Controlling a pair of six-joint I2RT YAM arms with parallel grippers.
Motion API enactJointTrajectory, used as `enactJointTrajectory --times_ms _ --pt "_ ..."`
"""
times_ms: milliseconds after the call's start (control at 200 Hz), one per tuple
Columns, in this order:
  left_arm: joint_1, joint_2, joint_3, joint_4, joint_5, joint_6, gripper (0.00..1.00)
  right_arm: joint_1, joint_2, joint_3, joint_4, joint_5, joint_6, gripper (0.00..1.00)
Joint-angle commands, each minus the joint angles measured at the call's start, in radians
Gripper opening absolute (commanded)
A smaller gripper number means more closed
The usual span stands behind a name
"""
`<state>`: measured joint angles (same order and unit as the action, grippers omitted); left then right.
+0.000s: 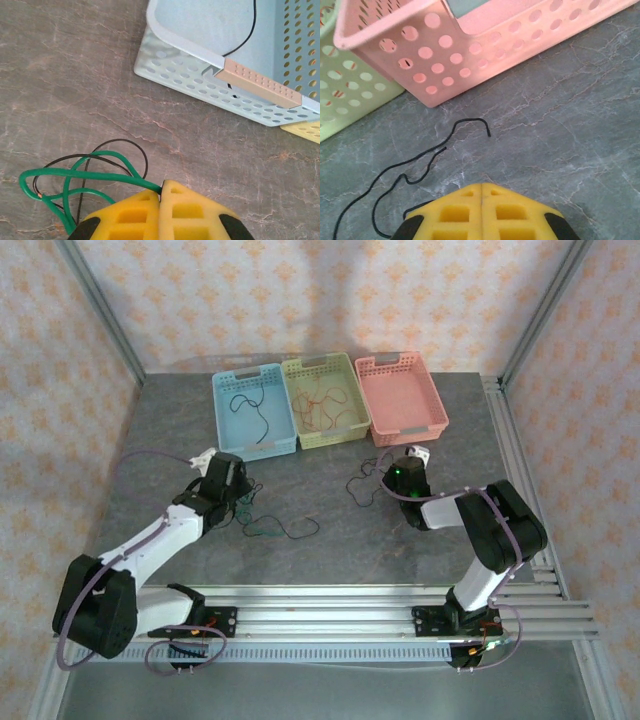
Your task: Untangle the cables
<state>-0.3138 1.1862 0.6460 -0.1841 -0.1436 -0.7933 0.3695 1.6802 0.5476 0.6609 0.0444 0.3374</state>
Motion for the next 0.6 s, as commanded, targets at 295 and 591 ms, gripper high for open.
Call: enactJointTrajectory --times_ms 295,591 --pt "0.005 -0.036 -0.026 0.016 -0.095 -0.043 0.00 -0.002 -0.107 -0.191 0.490 -0.110 -0.003 0.00" --pt "0.004 -0.033 -0.025 0.012 -0.103 -0.047 0.00 0.088 -0.399 0.195 0.000 -0.262 0.000 0.00"
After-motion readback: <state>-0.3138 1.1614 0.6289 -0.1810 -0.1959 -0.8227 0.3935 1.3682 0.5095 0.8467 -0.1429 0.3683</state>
